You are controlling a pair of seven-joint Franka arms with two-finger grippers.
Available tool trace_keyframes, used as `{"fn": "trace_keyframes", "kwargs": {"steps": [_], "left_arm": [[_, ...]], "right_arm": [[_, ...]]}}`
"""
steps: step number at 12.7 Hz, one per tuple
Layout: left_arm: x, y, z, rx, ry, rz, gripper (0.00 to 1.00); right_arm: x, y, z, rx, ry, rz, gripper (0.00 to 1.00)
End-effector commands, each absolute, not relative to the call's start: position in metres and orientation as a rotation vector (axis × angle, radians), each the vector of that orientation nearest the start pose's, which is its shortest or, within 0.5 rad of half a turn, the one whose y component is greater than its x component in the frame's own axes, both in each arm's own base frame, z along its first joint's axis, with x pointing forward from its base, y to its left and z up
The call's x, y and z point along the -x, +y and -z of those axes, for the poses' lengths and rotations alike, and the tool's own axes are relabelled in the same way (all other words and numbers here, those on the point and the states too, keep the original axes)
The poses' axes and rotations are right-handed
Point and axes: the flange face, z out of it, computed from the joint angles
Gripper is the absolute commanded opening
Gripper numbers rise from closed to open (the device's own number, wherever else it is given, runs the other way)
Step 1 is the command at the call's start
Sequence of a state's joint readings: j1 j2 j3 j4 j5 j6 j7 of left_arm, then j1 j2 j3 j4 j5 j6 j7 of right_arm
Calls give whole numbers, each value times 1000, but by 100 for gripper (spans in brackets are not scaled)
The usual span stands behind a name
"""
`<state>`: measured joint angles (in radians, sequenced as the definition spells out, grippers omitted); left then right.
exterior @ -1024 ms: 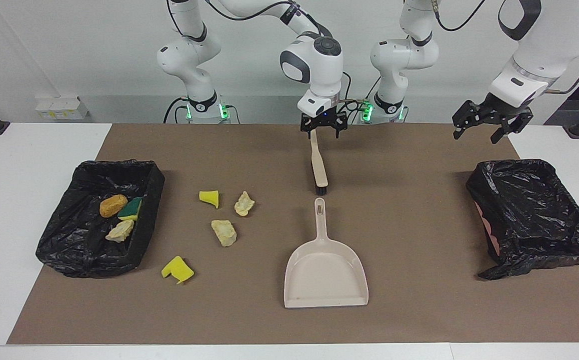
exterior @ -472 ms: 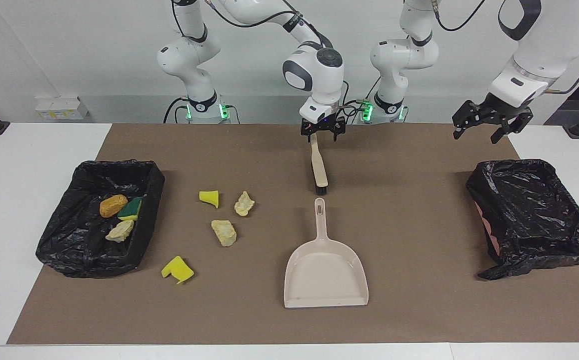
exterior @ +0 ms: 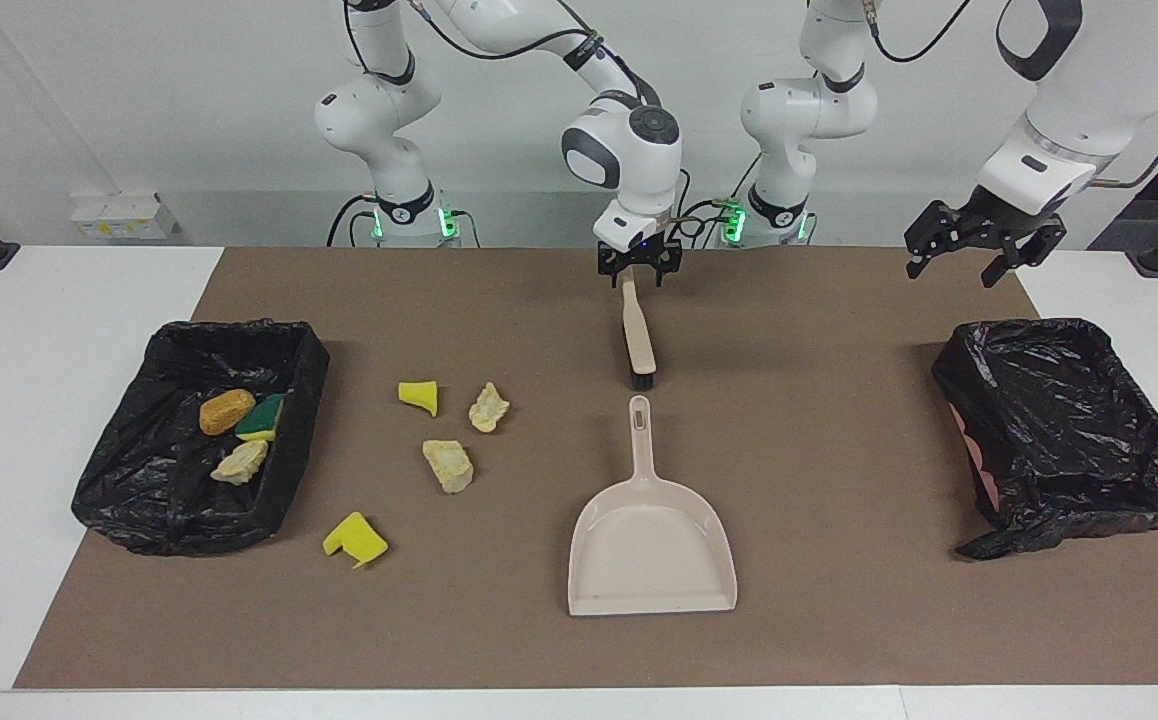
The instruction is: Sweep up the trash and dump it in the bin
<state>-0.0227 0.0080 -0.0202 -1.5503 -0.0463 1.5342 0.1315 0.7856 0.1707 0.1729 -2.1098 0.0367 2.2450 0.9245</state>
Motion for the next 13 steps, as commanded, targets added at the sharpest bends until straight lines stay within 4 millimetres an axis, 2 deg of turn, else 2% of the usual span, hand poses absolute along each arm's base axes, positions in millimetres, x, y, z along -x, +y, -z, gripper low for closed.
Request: {"fn": "trace_keyframes", "kwargs": {"steps": [1,3,4,5,7,9,10,11,13], "left_arm": [[-549,-44,-631,3155,317,-28,100],[-565,-66,-618,3168,233,32,100],[-571,-83,-605,3163,270,14,100],[-577,-96,-593,3155,300,-3,100],[-592,-109,-571,3162,315,10,100],[-612,-151,-534,3156,381,18,100],[-618,-155,-533,3163,373,70,100],[-625,-158,-521,3163,374,65,100],[-640,-188,-492,3155,424,25,100]], "right_arm": [[-309,445,-334,3134,-35,-76,79],[-307,447,-334,3136,-54,-78,70],[-307,446,-334,3137,-64,-80,63],[-306,447,-334,3137,-67,-80,61],[-308,448,-336,3133,-65,-71,54],[-310,449,-335,3130,-66,-66,45],[-310,449,-336,3134,-75,-55,39],[-312,449,-336,3141,-87,-39,37],[-315,448,-340,3141,-80,-16,19]]}}
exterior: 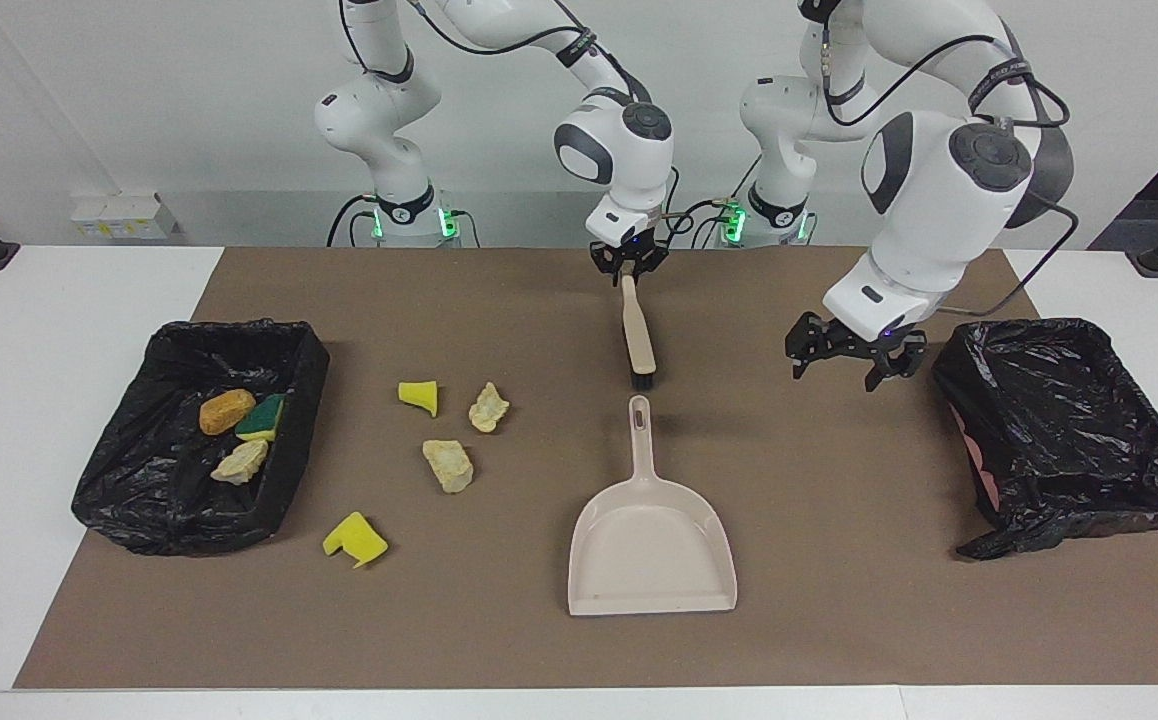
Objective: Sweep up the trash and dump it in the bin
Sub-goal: 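Grasp the dustpan handle with the left gripper while the right gripper grasps the brush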
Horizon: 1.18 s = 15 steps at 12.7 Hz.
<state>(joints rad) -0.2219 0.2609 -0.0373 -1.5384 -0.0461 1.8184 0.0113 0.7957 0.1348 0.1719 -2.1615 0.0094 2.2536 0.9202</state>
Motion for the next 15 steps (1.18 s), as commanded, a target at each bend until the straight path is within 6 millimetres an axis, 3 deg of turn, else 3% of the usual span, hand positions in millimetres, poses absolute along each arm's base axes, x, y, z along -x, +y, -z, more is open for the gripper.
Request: {"fn": "trace_keyframes", "kwargs": {"steps": [1,3,4,6,8,10,12,15], "left_arm": [[-646,-193,-480,3160,405,28,100],[-655,-198,-468,3172,396,97,100],[-655,-210,-452,3168,412,77,100],[-652,-237,-444,3173,441,117,100],[-647,-261,-432,3177,448,106,100],[-644,-270,-431,3184,425,100,100],[-637,-295,-414,3192,353,77,100],[-623,-329,-416,3217,329,116,100]], "right_arm": [[-319,448,-345,3132,-73,-6,14],[-322,448,-348,3128,-63,1,2],[-322,448,-351,3124,-60,8,0],[-329,433,-378,3109,-4,46,0],[-330,407,-406,3157,46,19,0],[-323,374,-418,3192,145,-2,0],[-308,337,-419,3205,231,13,0],[-297,295,-412,3211,420,15,0]]}}
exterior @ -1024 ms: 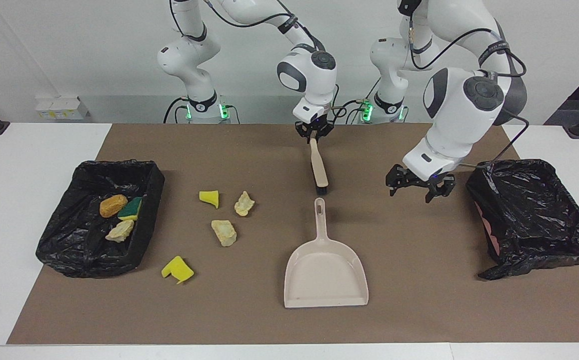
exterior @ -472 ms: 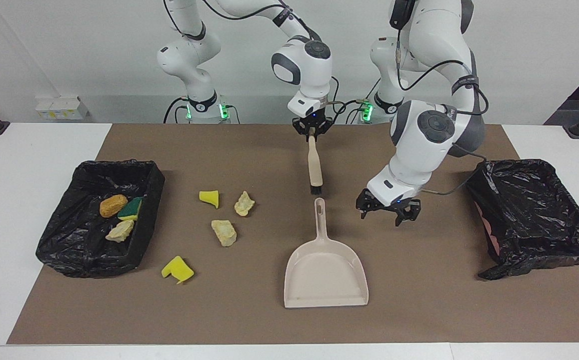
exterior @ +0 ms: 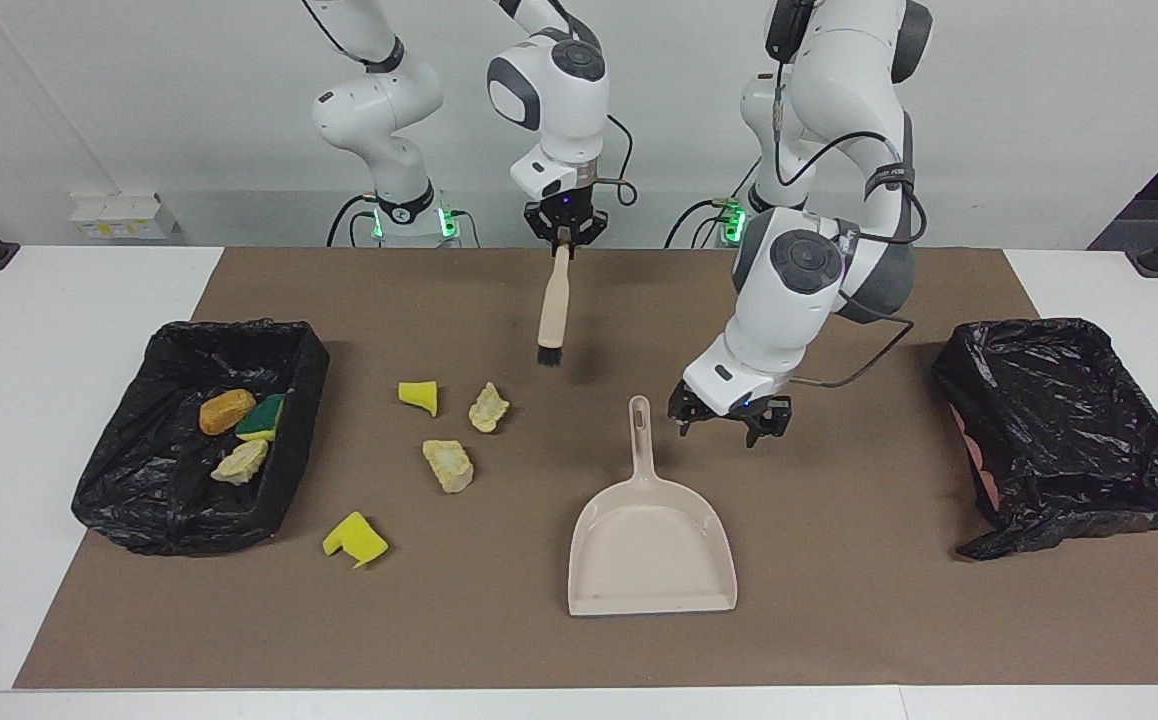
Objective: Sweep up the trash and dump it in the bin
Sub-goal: 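Grasp the dustpan handle with the left gripper while the right gripper grasps the brush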
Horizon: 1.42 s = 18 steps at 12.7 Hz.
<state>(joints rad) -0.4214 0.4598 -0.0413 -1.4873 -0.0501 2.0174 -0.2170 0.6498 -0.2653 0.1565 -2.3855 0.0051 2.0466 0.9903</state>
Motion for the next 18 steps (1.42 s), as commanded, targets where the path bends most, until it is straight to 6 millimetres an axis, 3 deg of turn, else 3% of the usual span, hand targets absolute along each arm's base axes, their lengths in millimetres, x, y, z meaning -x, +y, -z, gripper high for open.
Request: {"fn": "trace_keyframes", "kwargs": {"steps": [1,2,3,5,9,11,12,13,15,16,18], "left_arm": [[-617,-346,-406,3216,300,110,100],[-611,-371,-367,3199,263,54,100],[-609,-387,-348,3198,236,72,100],[-606,-396,-345,3195,239,104,100],[-608,-391,-352,3180,230,84,100],[-605,-391,-358,3181,158,50,43],[-604,-393,-358,3189,137,47,28],[-603,-393,-360,3188,137,47,0],[-609,-384,-365,3186,134,61,0],[-612,-378,-379,3186,142,91,0],[-615,-350,-418,3187,272,103,0]], "right_arm": [[-304,283,-409,3219,533,-15,0],[-306,276,-407,3223,627,-38,0],[-312,266,-405,3215,745,-58,0],[-322,246,-400,3204,906,-103,0],[-357,193,-386,3124,1210,-172,0],[-362,175,-379,3098,1263,-209,0],[-365,171,-378,3085,1274,-215,0],[-367,169,-376,3083,1277,-223,0],[-374,168,-364,3065,1270,-241,0],[-376,169,-363,3049,1266,-233,0],[-393,164,-343,3016,1216,-253,0]]}}
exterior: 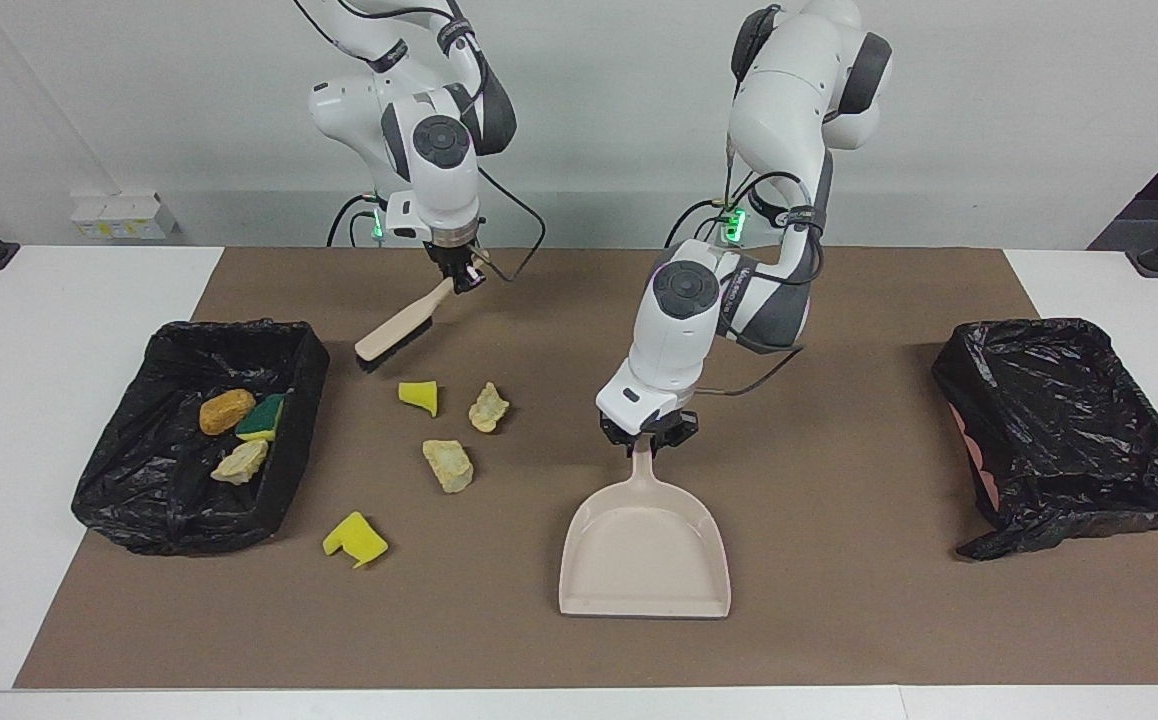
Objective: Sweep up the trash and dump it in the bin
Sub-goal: 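Grasp the dustpan handle with the left gripper while the right gripper grasps the brush, then tilt the dustpan with the left gripper while the right gripper brushes pieces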
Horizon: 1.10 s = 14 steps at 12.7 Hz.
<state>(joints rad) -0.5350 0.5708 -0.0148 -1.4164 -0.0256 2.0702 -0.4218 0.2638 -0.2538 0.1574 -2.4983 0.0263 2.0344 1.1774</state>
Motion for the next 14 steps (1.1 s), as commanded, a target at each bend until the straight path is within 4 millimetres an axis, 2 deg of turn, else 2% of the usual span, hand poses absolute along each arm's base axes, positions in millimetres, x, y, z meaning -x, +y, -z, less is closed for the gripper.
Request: {"fn": "trace_keyframes", "kwargs": {"steps": [1,3,5,7,9,10,12,14], "left_arm": [[-615,-331,-429,3169,345,63,0],[-612,-315,-429,3119,482,-30,0],[-625,-271,-420,3075,726,-69,0],[-620,-263,-417,3046,808,-80,0],[-621,-258,-414,2982,1009,-86,0],[-624,-251,-415,2945,1117,-80,0],[-629,-233,-413,2800,1463,-87,0],[-614,-226,-402,2613,1794,-128,0]], "right_arm": [[-406,169,-335,3000,1195,-223,0],[-440,181,-344,2980,1145,-191,0],[-468,185,-353,2967,1100,-168,0],[-486,198,-354,2984,1019,-175,0],[-499,212,-355,2988,964,-170,0],[-498,227,-359,3002,908,-163,0],[-496,240,-363,3027,785,-150,0],[-500,246,-368,3046,696,-151,0]]}}
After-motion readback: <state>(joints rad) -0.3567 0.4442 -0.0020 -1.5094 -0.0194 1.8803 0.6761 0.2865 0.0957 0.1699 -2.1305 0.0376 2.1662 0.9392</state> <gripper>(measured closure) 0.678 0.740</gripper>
